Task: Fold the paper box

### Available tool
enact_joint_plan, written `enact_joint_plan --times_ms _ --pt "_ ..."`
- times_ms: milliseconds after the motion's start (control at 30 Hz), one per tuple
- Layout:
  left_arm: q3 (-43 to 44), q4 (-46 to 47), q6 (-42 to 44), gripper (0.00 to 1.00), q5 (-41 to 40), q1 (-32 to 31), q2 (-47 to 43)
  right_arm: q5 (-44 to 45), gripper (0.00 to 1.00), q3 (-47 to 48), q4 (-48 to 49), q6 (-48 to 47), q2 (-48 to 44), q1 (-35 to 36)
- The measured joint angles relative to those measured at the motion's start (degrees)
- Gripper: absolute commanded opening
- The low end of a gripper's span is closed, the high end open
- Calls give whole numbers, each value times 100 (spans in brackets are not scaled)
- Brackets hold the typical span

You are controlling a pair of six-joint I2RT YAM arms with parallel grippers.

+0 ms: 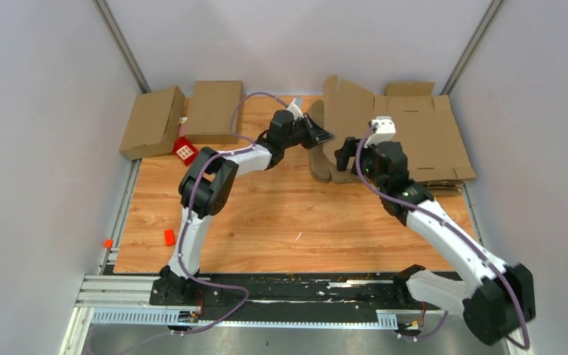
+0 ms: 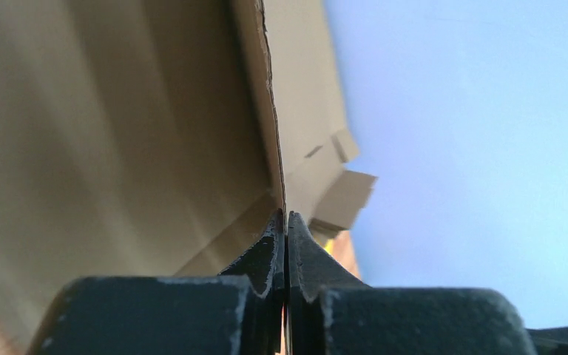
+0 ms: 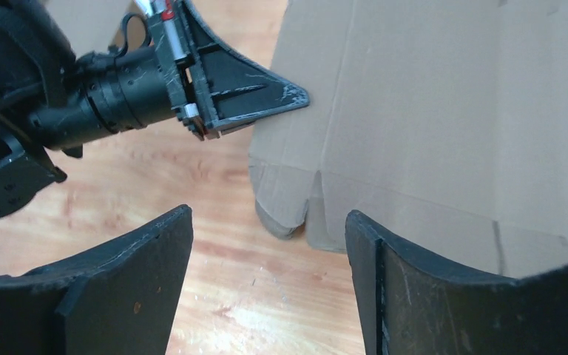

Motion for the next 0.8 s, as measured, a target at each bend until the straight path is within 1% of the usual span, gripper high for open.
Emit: enact_joint_plan --times_ms 200,300,400,500,600,700,800 --pt "699 428 -573 0 254 -140 -72 966 70 -935 669 151 -1537 0" --pt "761 627 -876 0 323 -144 -341 1257 69 -1370 846 190 -2072 0" --pt "704 741 -1025 2 367 -17 -815 1449 68 -1569 957 212 -2363 0" --pt "212 852 -1043 6 452 308 -1814 1622 67 -1670 1115 216 -2546 0" --pt "-713 815 -903 9 457 828 -3370 1692 67 -1698 1215 223 -2557 0" --pt "-1528 590 -479 13 452 1357 -4811 1698 67 -1700 1279 234 -2465 0" --pt "-2326 177 7 16 498 1565 -5871 1661 67 -1700 1303 234 -2332 0"
